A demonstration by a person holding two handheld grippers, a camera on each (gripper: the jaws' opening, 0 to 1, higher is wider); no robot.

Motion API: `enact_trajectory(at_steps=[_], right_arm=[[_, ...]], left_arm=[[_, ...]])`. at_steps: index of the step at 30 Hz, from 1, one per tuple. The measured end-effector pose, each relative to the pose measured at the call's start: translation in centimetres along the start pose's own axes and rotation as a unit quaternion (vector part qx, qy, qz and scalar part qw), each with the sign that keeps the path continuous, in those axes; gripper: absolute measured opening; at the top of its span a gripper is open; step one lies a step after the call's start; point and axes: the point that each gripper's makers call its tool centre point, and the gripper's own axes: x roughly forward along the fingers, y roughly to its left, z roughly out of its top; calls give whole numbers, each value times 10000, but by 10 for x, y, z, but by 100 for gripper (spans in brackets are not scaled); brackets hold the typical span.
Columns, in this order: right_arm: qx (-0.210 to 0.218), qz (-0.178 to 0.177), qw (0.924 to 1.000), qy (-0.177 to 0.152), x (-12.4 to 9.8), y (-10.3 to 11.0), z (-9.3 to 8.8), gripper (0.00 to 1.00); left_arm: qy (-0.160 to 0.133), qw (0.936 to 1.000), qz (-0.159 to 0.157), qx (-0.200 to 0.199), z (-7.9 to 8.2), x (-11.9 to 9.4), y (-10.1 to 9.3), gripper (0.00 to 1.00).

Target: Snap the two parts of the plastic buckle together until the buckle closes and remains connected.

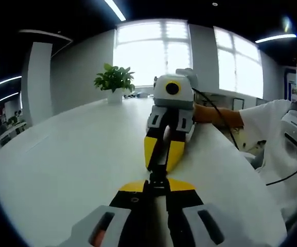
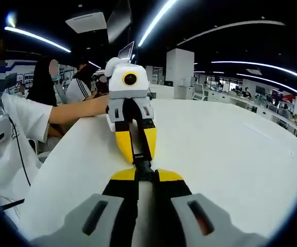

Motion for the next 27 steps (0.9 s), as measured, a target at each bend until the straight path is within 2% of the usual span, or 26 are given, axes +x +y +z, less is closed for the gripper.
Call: enact_trajectory(at_steps=[6,10,14,21,27], right_arm=[[-48,42,10000,-9,-1,-1,0,15],[41,33,9999,-91,-4,-5,2,17],[161,73,9997,-157,-5,-5,4,17],[170,91,9998,12,-3,-5,-2,18],[209,57,9998,6,-2,-7,-2,12]], left_arm=[[23,9999,104,106,1,0,-4,18],[78,9999,142,-47,-1,-4,-2,21],[101,9996,214,-143,-3,-6,-1,21],[65,9984,377,-407,-5,-8,6,17],[40,9983,452,-378,-5,-8,9,13]])
